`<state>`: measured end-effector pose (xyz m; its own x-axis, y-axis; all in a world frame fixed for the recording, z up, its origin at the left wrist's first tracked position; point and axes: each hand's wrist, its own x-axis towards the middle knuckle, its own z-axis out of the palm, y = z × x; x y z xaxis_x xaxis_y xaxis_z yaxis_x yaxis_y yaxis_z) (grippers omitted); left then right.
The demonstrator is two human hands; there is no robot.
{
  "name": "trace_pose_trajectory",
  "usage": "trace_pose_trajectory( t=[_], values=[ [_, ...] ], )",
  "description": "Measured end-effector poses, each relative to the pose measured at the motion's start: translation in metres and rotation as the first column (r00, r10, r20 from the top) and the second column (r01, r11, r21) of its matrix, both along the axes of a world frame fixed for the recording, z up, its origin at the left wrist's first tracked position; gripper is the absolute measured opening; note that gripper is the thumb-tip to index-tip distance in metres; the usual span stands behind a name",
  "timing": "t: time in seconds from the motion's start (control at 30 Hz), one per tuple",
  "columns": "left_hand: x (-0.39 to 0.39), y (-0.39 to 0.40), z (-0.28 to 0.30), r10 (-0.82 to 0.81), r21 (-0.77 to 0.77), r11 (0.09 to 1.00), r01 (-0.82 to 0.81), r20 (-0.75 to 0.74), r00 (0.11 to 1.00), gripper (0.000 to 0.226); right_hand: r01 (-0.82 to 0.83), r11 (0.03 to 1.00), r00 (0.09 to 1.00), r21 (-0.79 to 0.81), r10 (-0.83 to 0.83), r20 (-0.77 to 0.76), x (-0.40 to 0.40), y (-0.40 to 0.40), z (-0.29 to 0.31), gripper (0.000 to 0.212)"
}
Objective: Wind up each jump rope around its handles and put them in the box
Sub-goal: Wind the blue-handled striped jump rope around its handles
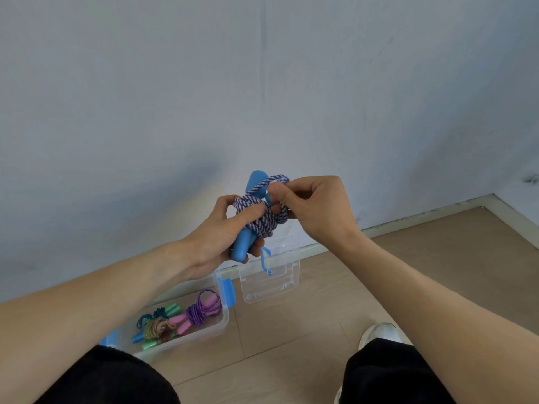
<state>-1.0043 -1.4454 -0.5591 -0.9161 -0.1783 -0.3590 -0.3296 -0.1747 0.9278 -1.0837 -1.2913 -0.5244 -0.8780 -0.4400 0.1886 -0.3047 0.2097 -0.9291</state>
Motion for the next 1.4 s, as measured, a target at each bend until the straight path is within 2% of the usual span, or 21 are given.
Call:
trace_pose_trajectory(
  t=[0.1, 0.2, 0.3, 0.4, 0.47, 0.53, 0.6, 0.7, 0.77, 0.83, 0.93, 1.03, 1.13, 1.2, 1.3, 1.4],
  values=[
    [0.001, 0.001, 0.004, -0.048, 0.035, 0.998, 0.047, 0.040, 0.998, 0.066, 0.018, 1.000, 0.999, 0.000, -0.018, 0.035, 0.000, 0.000, -0.004, 0.020],
    [0.000, 0.003, 0.006, -0.129, -0.012, 0.992, 0.129, 0.011, 0.992, 0.046, -0.023, 0.999, 0.999, 0.041, 0.021, 0.048, 0.001, -0.001, -0.008, 0.025],
    [-0.003, -0.001, 0.000, -0.071, -0.025, 0.997, 0.073, 0.041, 0.997, 0.027, -0.073, 0.981, 0.995, 0.180, 0.084, -0.053, 0.003, -0.001, -0.010, 0.019],
    [-0.005, -0.004, -0.008, -0.004, -0.164, 0.986, 0.011, 0.045, 0.999, 0.020, -0.125, 0.903, 0.975, 0.411, 0.189, -0.120, 0.009, 0.000, -0.009, 0.007],
    [-0.006, -0.002, -0.011, 0.034, -0.274, 0.961, -0.028, 0.017, 0.999, 0.020, -0.118, 0.885, 0.982, 0.451, 0.171, -0.078, 0.008, -0.001, -0.013, 0.006],
    [-0.008, 0.000, -0.012, 0.076, -0.390, 0.917, -0.081, -0.027, 0.997, 0.025, -0.105, 0.919, 0.994, 0.379, 0.094, 0.049, 0.003, -0.003, -0.019, 0.006],
    [-0.009, 0.000, -0.013, 0.102, -0.477, 0.870, -0.122, -0.067, 0.993, 0.029, -0.099, 0.966, 0.972, 0.240, 0.042, 0.232, -0.003, -0.003, -0.022, 0.005],
    [-0.008, 0.001, -0.014, 0.148, -0.492, 0.853, -0.172, -0.088, 0.985, 0.037, -0.027, 0.997, 0.921, 0.066, -0.001, 0.390, -0.005, -0.004, -0.026, 0.008],
    [-0.008, 0.001, -0.013, 0.206, -0.392, 0.893, -0.222, -0.085, 0.975, 0.036, 0.090, 0.994, 0.892, -0.059, -0.054, 0.450, -0.003, -0.008, -0.029, 0.010],
    [-0.009, 0.000, -0.013, 0.274, -0.216, 0.937, -0.275, -0.034, 0.961, 0.033, 0.209, 0.962, 0.850, -0.177, -0.089, 0.519, 0.001, -0.012, -0.031, 0.012],
    [-0.010, -0.003, -0.012, 0.312, 0.012, 0.950, -0.312, 0.039, 0.949, 0.032, 0.320, 0.905, 0.802, -0.280, -0.102, 0.588, 0.005, -0.018, -0.031, 0.019],
    [-0.011, -0.007, -0.012, 0.348, 0.087, 0.933, -0.349, 0.032, 0.937, 0.030, 0.361, 0.878, 0.801, -0.313, -0.120, 0.587, 0.006, -0.022, -0.030, 0.027],
    [-0.010, -0.008, -0.013, 0.340, 0.028, 0.940, -0.339, -0.010, 0.941, 0.031, 0.347, 0.890, 0.809, -0.295, -0.125, 0.574, 0.003, -0.023, -0.031, 0.031],
    [-0.009, -0.005, -0.014, 0.317, -0.068, 0.945, -0.319, -0.038, 0.948, 0.031, 0.304, 0.927, 0.834, -0.219, -0.148, 0.531, 0.000, -0.023, -0.035, 0.027],
    [-0.008, 0.000, -0.017, 0.273, -0.291, 0.909, -0.297, -0.123, 0.954, 0.032, 0.215, 0.974, 0.913, -0.067, -0.176, 0.368, 0.000, -0.022, -0.041, 0.015],
    [-0.008, 0.001, -0.016, 0.224, -0.434, 0.851, -0.294, -0.207, 0.952, 0.035, 0.169, 0.985, 0.958, 0.038, -0.173, 0.231, 0.002, -0.023, -0.040, 0.024]
  ],
)
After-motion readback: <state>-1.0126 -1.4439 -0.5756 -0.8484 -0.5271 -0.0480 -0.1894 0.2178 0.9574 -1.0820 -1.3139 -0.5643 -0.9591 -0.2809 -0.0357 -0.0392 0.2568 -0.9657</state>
